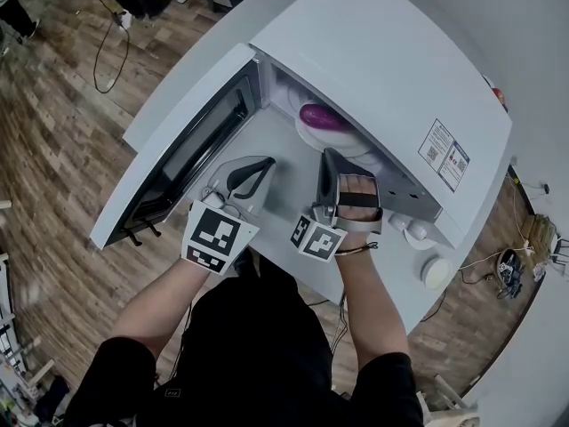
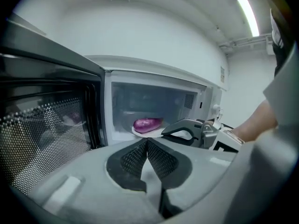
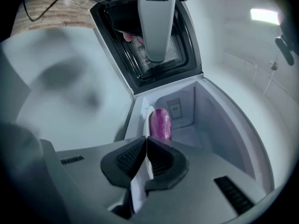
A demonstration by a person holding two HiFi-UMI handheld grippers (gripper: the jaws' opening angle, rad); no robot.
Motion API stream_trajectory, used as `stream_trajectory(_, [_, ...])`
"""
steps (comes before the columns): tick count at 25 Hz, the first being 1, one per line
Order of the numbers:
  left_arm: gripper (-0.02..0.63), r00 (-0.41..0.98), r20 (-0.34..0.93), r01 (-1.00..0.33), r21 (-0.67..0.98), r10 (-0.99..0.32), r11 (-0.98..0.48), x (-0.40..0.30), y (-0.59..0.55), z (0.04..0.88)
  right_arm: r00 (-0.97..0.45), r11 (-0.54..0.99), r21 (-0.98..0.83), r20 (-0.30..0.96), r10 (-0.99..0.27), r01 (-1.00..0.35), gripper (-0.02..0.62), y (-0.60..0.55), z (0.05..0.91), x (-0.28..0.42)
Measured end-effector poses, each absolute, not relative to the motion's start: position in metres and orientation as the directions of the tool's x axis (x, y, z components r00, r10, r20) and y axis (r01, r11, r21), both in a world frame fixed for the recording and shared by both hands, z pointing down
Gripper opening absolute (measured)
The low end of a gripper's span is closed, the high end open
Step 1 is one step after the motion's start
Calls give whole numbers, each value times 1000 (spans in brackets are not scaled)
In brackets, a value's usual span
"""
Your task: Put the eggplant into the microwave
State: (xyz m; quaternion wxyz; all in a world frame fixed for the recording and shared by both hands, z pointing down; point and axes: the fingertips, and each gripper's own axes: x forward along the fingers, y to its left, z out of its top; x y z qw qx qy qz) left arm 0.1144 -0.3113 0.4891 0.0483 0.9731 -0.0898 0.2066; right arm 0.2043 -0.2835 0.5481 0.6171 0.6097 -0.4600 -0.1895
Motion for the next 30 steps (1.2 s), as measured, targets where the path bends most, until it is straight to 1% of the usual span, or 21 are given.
stream_trajectory(4, [9,898,410,-199,58,-159,-978,116,-316,486,505,218,900,398,-766,-378,23,-291,551,208])
stream_trajectory(9, [9,894,418,-202,58,-160,-978,114,-319,486,480,230,851,468,-742,-473,31,-298,554,209])
stream_trajectory(19, [9,894,419,-214,87,-159,-973,115,-323,482,422,203,764,534,-733,-613,63,-307,554,209])
stream_trajectory(26, [9,900,406,-218,101,-160,-971,117,-326,475,396,216,760,531,-749,-612,104,-306,550,202])
stream_trajectory(29, [9,899,408,-222,106,-162,-969,116,-327,476,393,227,786,509,-766,-575,103,-303,546,197])
stream_trajectory(30, [9,898,408,-223,104,-163,-969,115,-328,475,393,229,788,507,-767,-571,78,-303,545,196])
